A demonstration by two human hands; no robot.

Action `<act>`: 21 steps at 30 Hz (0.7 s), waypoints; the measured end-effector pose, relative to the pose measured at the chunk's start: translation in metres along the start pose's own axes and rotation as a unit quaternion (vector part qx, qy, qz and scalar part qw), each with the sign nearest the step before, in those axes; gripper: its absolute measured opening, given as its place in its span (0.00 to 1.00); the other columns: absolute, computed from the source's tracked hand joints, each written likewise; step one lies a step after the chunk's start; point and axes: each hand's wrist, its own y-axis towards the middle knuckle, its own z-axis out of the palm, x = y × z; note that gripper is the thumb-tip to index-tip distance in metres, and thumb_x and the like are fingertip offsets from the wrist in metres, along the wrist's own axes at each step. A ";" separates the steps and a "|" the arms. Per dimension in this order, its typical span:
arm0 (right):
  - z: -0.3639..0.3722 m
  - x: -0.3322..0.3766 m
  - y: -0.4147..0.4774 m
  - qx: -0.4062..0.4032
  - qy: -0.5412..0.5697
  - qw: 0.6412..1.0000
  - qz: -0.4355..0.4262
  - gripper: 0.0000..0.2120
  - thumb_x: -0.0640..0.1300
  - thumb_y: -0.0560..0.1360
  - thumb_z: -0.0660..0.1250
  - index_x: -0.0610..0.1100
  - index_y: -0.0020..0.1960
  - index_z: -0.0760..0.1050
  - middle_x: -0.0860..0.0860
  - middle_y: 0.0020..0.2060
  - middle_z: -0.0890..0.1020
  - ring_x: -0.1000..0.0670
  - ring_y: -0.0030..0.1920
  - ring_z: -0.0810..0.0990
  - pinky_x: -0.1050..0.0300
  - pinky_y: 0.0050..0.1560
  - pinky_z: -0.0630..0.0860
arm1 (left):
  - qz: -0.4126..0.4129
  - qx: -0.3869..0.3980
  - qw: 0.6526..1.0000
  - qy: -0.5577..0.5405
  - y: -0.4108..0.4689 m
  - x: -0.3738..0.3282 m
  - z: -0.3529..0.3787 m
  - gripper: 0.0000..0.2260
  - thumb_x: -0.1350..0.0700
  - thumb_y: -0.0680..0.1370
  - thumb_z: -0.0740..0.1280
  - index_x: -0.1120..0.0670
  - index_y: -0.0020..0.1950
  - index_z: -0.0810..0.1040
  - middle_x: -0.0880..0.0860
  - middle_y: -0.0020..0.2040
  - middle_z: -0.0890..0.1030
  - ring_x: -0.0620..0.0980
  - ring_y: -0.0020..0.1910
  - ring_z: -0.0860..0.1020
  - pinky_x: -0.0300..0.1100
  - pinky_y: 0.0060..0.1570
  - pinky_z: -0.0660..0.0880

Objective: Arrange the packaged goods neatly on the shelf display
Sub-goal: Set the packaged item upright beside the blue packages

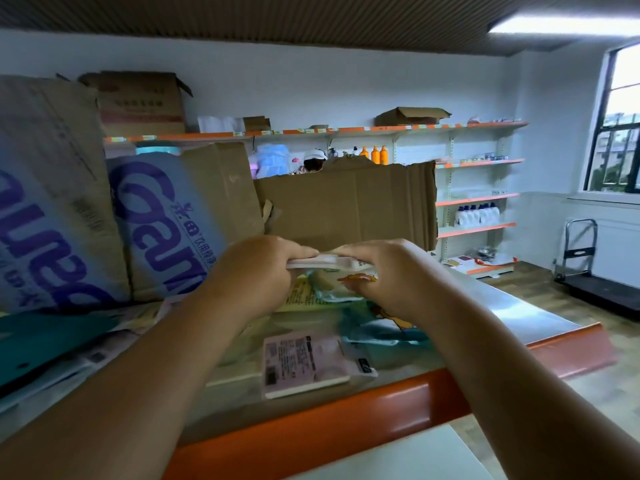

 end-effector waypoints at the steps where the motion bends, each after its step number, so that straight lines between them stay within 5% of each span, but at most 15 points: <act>1: -0.001 -0.003 0.000 -0.019 -0.003 1.000 0.010 0.19 0.49 0.74 0.73 0.61 0.63 0.77 0.60 0.52 0.84 0.57 0.49 0.81 0.56 0.51 0.80 | 0.001 0.009 1.000 -0.018 0.000 0.002 -0.001 0.21 0.59 0.82 0.61 0.35 0.65 0.79 0.41 0.57 0.81 0.43 0.46 0.77 0.44 0.44 0.76; 4: -0.006 -0.011 0.000 -0.089 0.029 0.994 0.050 0.14 0.42 0.75 0.71 0.60 0.55 0.82 0.58 0.43 0.84 0.56 0.41 0.80 0.51 0.44 0.82 | 0.012 0.014 0.998 -0.057 0.001 0.006 0.000 0.14 0.50 0.83 0.64 0.32 0.63 0.79 0.39 0.54 0.83 0.44 0.47 0.80 0.50 0.48 0.80; 9: -0.010 -0.023 0.000 -0.167 0.122 0.977 0.051 0.09 0.44 0.74 0.73 0.58 0.50 0.83 0.60 0.39 0.83 0.58 0.42 0.80 0.53 0.42 0.80 | 0.025 -0.022 0.995 -0.097 0.006 0.017 -0.002 0.13 0.49 0.82 0.66 0.34 0.63 0.79 0.35 0.55 0.81 0.34 0.52 0.76 0.38 0.46 0.71; 13: -0.014 -0.022 -0.001 -0.193 0.138 0.971 -0.022 0.08 0.42 0.74 0.74 0.54 0.49 0.85 0.63 0.54 0.83 0.61 0.61 0.76 0.55 0.63 0.73 | 0.045 -0.012 0.992 -0.115 0.007 0.025 -0.006 0.14 0.51 0.81 0.67 0.31 0.61 0.79 0.33 0.54 0.81 0.33 0.54 0.77 0.37 0.48 0.71; 15: -0.011 -0.016 -0.001 -0.194 0.064 0.977 -0.068 0.06 0.43 0.76 0.72 0.53 0.50 0.85 0.59 0.57 0.83 0.51 0.66 0.75 0.53 0.64 0.70 | 0.042 -0.024 0.995 -0.089 0.009 0.026 -0.004 0.14 0.51 0.81 0.68 0.35 0.63 0.80 0.35 0.54 0.82 0.34 0.53 0.78 0.37 0.47 0.71; 18: -0.011 -0.004 -0.006 -0.196 -0.005 0.975 -0.104 0.11 0.43 0.76 0.67 0.54 0.52 0.84 0.58 0.43 0.85 0.52 0.46 0.80 0.61 0.45 0.74 | 0.030 -0.052 0.996 -0.067 0.011 0.023 -0.001 0.13 0.52 0.81 0.69 0.34 0.59 0.81 0.37 0.50 0.82 0.35 0.49 0.78 0.38 0.45 0.73; 21: -0.016 0.012 -0.015 -0.193 -0.001 0.974 -0.119 0.18 0.49 0.75 0.60 0.53 0.59 0.83 0.59 0.51 0.85 0.63 0.48 0.77 0.75 0.48 0.66 | 0.038 -0.092 0.994 -0.051 0.009 0.018 -0.001 0.13 0.53 0.81 0.67 0.35 0.61 0.81 0.43 0.56 0.84 0.44 0.52 0.80 0.49 0.52 0.78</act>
